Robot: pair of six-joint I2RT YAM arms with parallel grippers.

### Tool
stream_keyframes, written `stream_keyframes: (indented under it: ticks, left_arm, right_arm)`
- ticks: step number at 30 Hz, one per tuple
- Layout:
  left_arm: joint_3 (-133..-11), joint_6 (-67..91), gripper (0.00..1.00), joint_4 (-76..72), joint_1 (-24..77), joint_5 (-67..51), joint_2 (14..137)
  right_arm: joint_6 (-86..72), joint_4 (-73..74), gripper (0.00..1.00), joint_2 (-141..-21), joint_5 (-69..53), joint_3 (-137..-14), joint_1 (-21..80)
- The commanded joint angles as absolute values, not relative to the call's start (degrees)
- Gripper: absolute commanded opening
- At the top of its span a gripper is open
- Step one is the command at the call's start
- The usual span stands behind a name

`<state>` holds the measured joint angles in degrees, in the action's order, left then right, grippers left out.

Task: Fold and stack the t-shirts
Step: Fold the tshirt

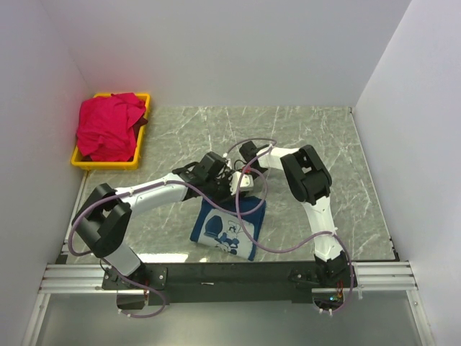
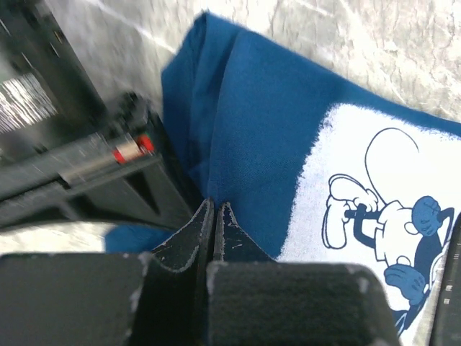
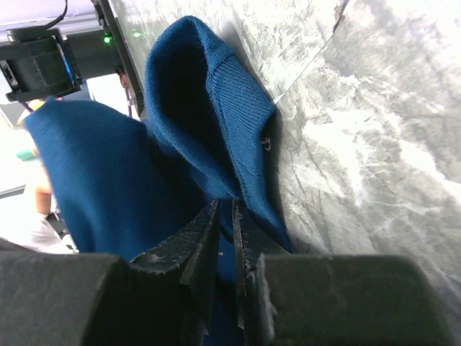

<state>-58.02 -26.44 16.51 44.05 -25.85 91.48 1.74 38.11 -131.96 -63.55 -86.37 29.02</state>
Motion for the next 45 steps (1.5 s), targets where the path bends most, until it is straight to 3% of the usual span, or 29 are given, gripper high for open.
stream_keyframes:
  ticks: [1,23,45]
  left_arm:
    - [-61.5,-32.1,0.01,15.6,44.7,-25.5,89.6]
    - [-56.7,-41.7,0.01,3.5,43.8,-23.5,92.6]
    - [-44.5,-48.3,0.01,-3.9,48.0,-21.4,84.6]
  right_arm:
    - [2.8,38.8,0.2,-134.3,-61.8,-87.6,29.7]
    - [4.7,41.3,0.21,-132.0,-61.7,-88.1,29.8]
    - [9.4,51.7,0.24,-124.0,-43.5,-98.2,27.7]
